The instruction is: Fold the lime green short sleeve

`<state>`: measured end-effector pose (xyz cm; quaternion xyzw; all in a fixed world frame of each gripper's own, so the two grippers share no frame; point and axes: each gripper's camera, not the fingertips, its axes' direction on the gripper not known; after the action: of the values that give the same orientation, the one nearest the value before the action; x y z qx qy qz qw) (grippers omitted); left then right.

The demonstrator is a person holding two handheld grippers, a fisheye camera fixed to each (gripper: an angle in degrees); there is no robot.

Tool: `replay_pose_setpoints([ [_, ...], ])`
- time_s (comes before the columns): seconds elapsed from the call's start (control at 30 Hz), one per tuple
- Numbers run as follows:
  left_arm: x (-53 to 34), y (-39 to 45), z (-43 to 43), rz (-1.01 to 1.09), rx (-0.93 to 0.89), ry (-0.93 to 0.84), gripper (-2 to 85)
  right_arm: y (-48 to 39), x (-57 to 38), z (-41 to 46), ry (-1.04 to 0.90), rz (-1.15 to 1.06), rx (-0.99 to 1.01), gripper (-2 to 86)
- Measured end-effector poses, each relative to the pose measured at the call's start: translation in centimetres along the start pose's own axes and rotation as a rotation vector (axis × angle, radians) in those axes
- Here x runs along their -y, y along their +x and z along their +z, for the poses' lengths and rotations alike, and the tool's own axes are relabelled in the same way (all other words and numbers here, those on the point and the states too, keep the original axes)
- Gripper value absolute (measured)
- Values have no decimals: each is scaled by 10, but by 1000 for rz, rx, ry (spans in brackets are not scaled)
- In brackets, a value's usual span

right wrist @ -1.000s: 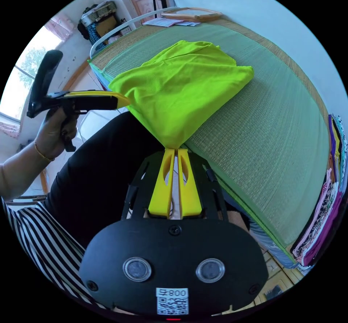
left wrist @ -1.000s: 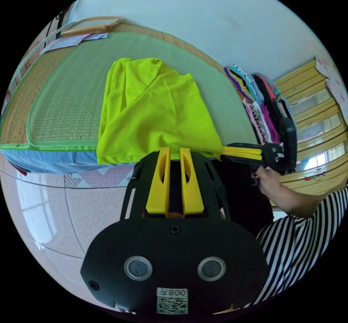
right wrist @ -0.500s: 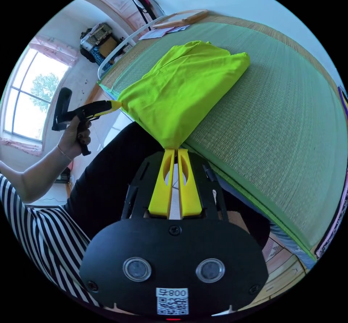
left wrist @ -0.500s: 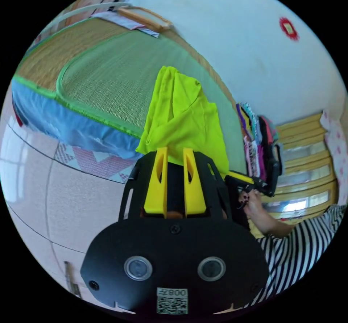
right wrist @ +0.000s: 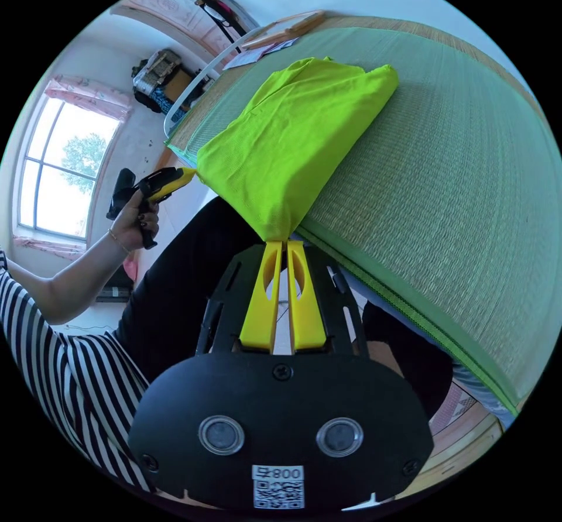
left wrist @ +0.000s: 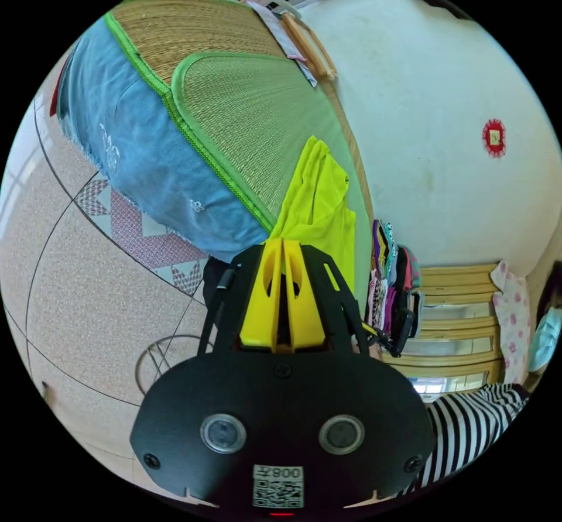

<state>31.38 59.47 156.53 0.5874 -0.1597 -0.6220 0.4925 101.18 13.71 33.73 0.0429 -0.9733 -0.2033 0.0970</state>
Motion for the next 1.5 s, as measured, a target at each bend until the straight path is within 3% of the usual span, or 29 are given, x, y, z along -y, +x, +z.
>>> replay_pose_setpoints([
  [0.23, 2, 41, 28, 234, -87, -249, 58, 3, -8, 24, 24, 33, 34, 12],
  [0.47, 8, 35, 79, 94, -291, -481, 109, -7, -13, 44, 52, 21, 28, 11],
  [0.8, 32, 10, 82, -94, -449, -492, 119, -4, -22, 80, 105, 57, 117, 10],
  [0.97, 41, 1, 82, -130, -469, -483, 41, -3, -24, 98, 114, 58, 138, 11],
  [1.13, 49, -5, 76, -133, -496, -476, 18, 9, -30, 121, 114, 88, 185, 13],
  [1.5, 59, -10, 66, -114, -410, -485, 12, 89, -62, 192, 169, 311, 560, 76],
])
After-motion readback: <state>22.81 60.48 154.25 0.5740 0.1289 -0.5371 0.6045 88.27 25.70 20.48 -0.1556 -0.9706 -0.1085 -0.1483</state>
